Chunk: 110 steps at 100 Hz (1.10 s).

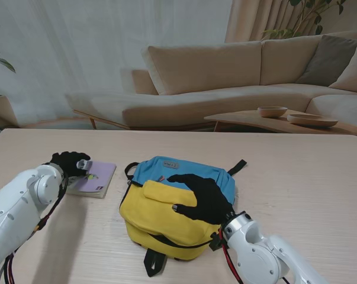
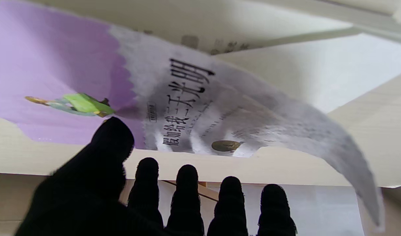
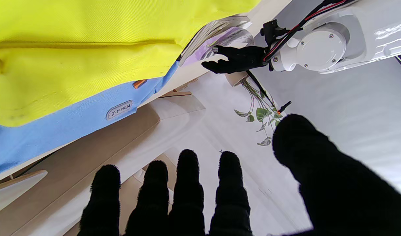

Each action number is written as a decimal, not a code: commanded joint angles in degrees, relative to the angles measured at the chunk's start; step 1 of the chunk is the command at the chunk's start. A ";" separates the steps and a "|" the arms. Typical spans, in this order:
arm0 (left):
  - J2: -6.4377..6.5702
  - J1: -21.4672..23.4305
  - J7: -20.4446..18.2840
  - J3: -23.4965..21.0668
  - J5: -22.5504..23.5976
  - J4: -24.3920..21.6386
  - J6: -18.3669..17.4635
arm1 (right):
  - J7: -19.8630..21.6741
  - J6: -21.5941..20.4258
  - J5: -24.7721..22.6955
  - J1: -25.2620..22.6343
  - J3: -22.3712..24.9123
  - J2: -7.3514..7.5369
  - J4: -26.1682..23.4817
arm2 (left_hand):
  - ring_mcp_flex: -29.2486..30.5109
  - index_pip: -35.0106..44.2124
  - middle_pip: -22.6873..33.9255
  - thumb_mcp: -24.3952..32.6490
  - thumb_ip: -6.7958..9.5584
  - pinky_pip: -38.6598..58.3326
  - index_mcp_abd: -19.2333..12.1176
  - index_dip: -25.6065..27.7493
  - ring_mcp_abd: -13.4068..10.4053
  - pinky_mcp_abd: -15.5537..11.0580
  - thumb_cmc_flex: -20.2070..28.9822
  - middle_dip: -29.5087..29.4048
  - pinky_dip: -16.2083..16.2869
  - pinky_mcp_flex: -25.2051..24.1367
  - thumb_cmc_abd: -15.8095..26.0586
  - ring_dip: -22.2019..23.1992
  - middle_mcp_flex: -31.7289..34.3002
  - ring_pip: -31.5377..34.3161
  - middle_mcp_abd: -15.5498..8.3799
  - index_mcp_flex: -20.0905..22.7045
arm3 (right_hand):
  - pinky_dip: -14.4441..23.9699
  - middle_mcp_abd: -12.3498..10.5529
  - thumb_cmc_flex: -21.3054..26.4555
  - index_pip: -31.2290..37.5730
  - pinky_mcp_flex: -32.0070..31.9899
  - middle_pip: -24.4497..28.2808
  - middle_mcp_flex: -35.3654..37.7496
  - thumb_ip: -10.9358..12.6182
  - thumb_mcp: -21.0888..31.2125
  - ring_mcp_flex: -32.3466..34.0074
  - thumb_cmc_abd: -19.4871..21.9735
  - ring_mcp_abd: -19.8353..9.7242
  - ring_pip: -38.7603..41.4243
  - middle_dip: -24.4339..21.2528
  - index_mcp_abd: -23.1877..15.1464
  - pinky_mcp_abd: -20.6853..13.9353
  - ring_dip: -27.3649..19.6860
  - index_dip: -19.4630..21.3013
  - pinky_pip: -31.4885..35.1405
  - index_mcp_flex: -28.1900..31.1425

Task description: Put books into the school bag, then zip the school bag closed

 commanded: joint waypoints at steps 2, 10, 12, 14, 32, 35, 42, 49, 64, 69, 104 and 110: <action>-0.41 -0.99 -1.63 0.37 -0.27 0.30 -0.12 | 0.83 -0.07 -0.02 -0.42 -0.27 -0.29 -0.22 | -2.38 -1.10 -0.51 -0.18 1.68 -3.18 0.53 -1.07 -1.15 -1.12 -2.07 -0.33 -0.27 -1.68 1.23 -0.57 -1.04 -1.94 0.70 -2.68 | -0.52 -1.49 -1.22 0.40 0.20 0.40 0.19 2.55 0.14 -1.71 0.51 -2.05 -0.11 -0.03 0.01 -0.81 -0.15 -0.67 0.75 -0.02; -0.32 -1.79 -2.42 1.27 -0.65 1.10 0.07 | 0.81 0.00 0.00 -0.40 -0.28 -0.29 -0.17 | -3.08 -2.08 -1.43 -0.46 1.87 -3.56 0.41 -1.50 -2.09 -1.85 -2.34 -1.34 -0.48 -2.35 1.23 -1.16 0.85 -3.04 0.32 -2.54 | -0.46 -1.44 -1.20 0.42 0.19 0.40 0.21 2.58 0.18 -1.62 0.59 -2.03 -0.05 -0.03 0.07 -0.75 -0.12 -0.68 0.86 -0.01; -0.29 -1.97 -2.64 1.51 -0.71 1.30 0.10 | 0.84 0.01 0.01 -0.40 -0.27 -0.29 -0.16 | -3.40 -2.25 -1.53 -0.50 1.88 -3.68 0.29 -1.58 -2.26 -2.06 -2.40 -1.46 -0.54 -2.61 1.23 -1.27 0.88 -3.25 0.09 -2.59 | -0.44 -1.44 -1.21 0.43 0.21 0.40 0.24 2.58 0.17 -1.59 0.58 -2.05 -0.03 -0.03 0.10 -0.71 -0.12 -0.68 0.88 0.02; -0.25 -2.14 -2.87 1.75 -0.71 1.47 0.17 | 0.86 0.03 0.03 -0.40 -0.27 -0.29 -0.15 | -3.53 -2.84 -1.80 -0.61 1.93 -3.81 0.12 -1.89 -2.43 -2.34 -2.49 -1.89 -0.65 -2.80 1.27 -1.63 0.88 -3.73 -1.00 -2.49 | -0.43 -1.48 -1.17 0.45 0.22 0.41 0.27 2.60 0.19 -1.56 0.59 -2.01 -0.01 -0.03 0.07 -0.68 -0.11 -0.68 0.91 0.08; -0.07 -3.73 -4.11 3.82 -1.69 3.55 -0.13 | 0.93 0.13 0.26 -0.44 -0.16 -0.30 -0.07 | -4.25 -6.92 -6.15 -0.64 2.06 -5.94 -2.49 -3.35 -4.66 -3.86 -2.90 -6.10 -4.16 -2.30 1.16 -4.38 -2.70 -7.54 -6.92 -2.56 | -0.30 -1.42 -1.07 0.49 0.35 0.50 0.40 2.68 0.29 -1.35 0.64 -1.97 0.13 0.02 0.19 -0.57 -0.04 -0.69 1.13 0.18; -0.06 -4.05 -4.22 4.27 -1.91 3.96 -0.27 | 0.91 0.16 0.29 -0.43 -0.15 -0.31 -0.06 | -4.16 -7.42 -6.41 -0.93 2.04 -6.63 -2.84 -3.28 -4.91 -4.17 -2.96 -6.19 -5.32 -2.06 1.36 -5.13 -2.73 -7.86 -7.25 -2.54 | -0.28 -1.38 -1.06 0.50 0.36 0.53 0.43 2.70 0.34 -1.38 0.61 -1.91 0.13 0.03 0.16 -0.52 -0.03 -0.69 1.17 0.20; -0.05 -4.61 -4.63 5.12 -2.44 4.63 -0.32 | 0.84 0.19 0.36 -0.39 -0.13 -0.34 -0.01 | -4.18 -7.70 -6.31 -1.37 2.05 -7.24 -3.13 -2.97 -5.09 -4.29 -3.10 -6.06 -6.60 -1.90 1.77 -5.86 -2.55 -7.99 -7.55 -2.44 | -0.24 -1.41 -1.09 0.52 0.33 0.56 0.44 2.72 0.37 -1.33 0.67 -1.95 0.17 0.04 0.19 -0.52 -0.01 -0.69 1.21 0.22; -0.09 -4.89 -4.75 5.64 -2.84 4.99 -0.20 | 0.79 0.19 0.44 -0.36 -0.11 -0.35 0.06 | -4.07 -7.19 -5.04 -2.25 2.21 -7.68 -3.14 -1.71 -5.33 -4.42 -2.92 -5.10 -8.51 -1.62 2.06 -6.57 -1.78 -7.76 -7.44 -2.40 | -0.20 -1.41 -1.09 0.53 0.38 0.56 0.40 2.74 0.38 -1.26 0.72 -1.90 0.22 0.05 0.20 -0.50 0.02 -0.70 1.29 0.17; -0.17 -4.70 -4.43 5.80 -2.88 4.94 0.49 | 0.84 0.11 0.65 -0.38 -0.03 -0.36 0.17 | -4.27 -0.96 7.31 -1.26 2.22 -6.92 -1.22 3.64 -5.20 -4.05 -3.23 7.22 -10.22 -1.82 1.37 -0.95 2.36 -5.68 -4.45 -2.73 | -0.12 -1.44 -1.02 0.59 0.40 0.58 0.40 2.78 0.46 -1.31 0.72 -1.93 0.25 0.06 0.21 -0.44 0.05 -0.70 1.40 0.26; -0.16 -4.47 -4.20 5.67 -2.57 4.72 0.75 | 0.82 0.07 0.69 -0.40 -0.01 -0.37 0.17 | -3.94 0.69 15.02 -0.68 2.19 -6.52 -0.16 5.42 -5.01 -3.73 -3.51 15.70 -9.89 -1.96 0.89 2.88 1.42 -3.61 -2.91 -2.86 | -0.09 -1.41 -1.03 0.62 0.40 0.60 0.43 2.79 0.48 -1.25 0.73 -1.90 0.29 0.07 0.25 -0.43 0.07 -0.70 1.43 0.34; 0.22 -2.73 -4.72 3.74 -0.34 2.58 1.46 | 0.70 -0.04 0.67 -0.40 -0.02 -0.39 0.16 | -4.11 9.46 9.79 1.97 2.10 -5.32 0.45 12.30 -4.07 -2.67 -3.94 18.00 -5.96 -2.46 -0.53 11.42 -2.29 -2.33 -2.04 -3.12 | 0.02 -1.41 -0.91 0.69 0.41 0.66 0.43 2.83 0.57 -1.26 0.69 -1.95 0.32 0.10 0.34 -0.43 0.10 -0.73 1.56 0.44; 0.51 -1.99 -6.36 2.77 0.43 1.26 1.45 | 0.62 -0.08 0.66 -0.41 -0.03 -0.40 0.16 | -4.14 5.72 2.42 2.90 2.13 -5.42 0.16 8.45 -3.88 -2.47 -3.68 9.77 -6.01 -2.47 -0.81 8.89 -2.31 -3.30 -1.29 -2.84 | 0.04 -1.39 -0.85 0.73 0.44 0.69 0.47 2.85 0.67 -1.24 0.66 -1.93 0.32 0.11 0.31 -0.42 0.10 -0.72 1.59 0.53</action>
